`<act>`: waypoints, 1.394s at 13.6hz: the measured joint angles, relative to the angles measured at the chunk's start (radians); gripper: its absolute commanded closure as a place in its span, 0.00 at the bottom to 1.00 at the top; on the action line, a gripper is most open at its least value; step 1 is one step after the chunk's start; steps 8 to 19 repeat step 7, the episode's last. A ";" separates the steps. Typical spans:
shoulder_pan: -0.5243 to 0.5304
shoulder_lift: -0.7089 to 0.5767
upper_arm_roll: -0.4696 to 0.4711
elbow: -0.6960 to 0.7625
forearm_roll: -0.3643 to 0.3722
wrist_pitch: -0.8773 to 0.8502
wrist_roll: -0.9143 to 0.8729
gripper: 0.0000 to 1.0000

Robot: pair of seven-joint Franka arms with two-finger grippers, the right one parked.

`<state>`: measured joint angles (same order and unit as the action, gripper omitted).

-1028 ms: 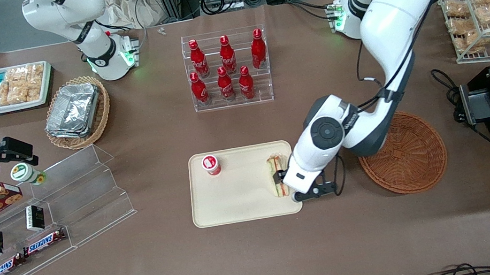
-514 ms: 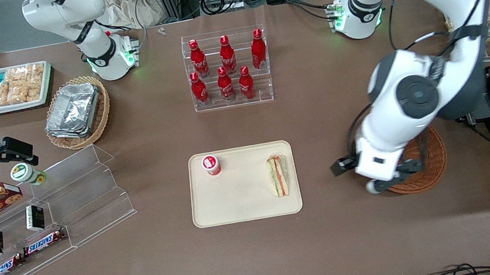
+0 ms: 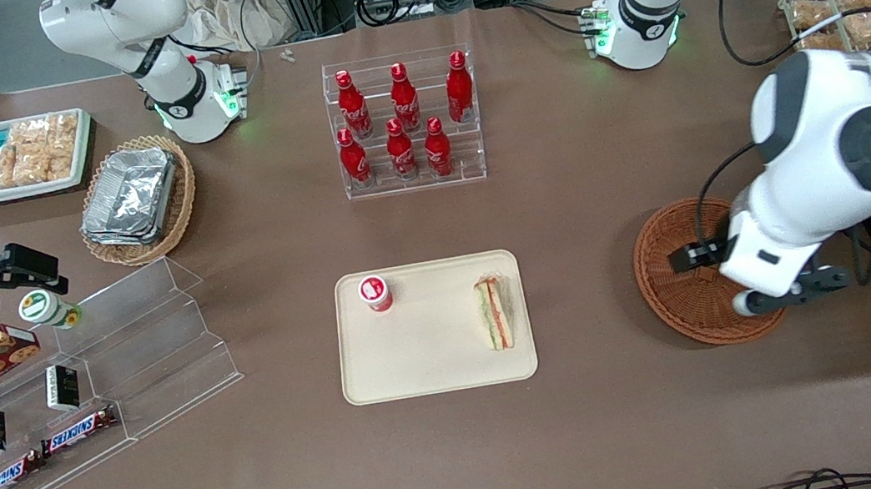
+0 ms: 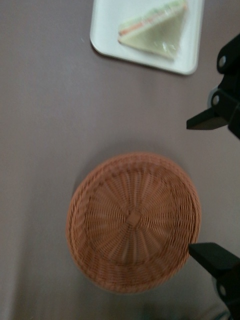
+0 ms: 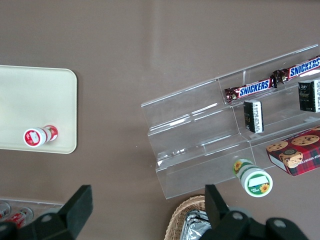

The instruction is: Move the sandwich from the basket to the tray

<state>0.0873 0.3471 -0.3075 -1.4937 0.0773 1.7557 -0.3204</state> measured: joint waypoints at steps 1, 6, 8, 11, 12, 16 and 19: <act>-0.019 -0.034 0.077 -0.036 -0.032 0.000 0.098 0.00; -0.069 -0.179 0.289 -0.187 -0.070 -0.001 0.425 0.00; -0.069 -0.186 0.294 -0.193 -0.070 -0.001 0.439 0.00; -0.069 -0.186 0.294 -0.193 -0.070 -0.001 0.439 0.00; -0.069 -0.186 0.294 -0.193 -0.070 -0.001 0.439 0.00; -0.069 -0.186 0.294 -0.193 -0.070 -0.001 0.439 0.00; -0.069 -0.186 0.294 -0.193 -0.070 -0.001 0.439 0.00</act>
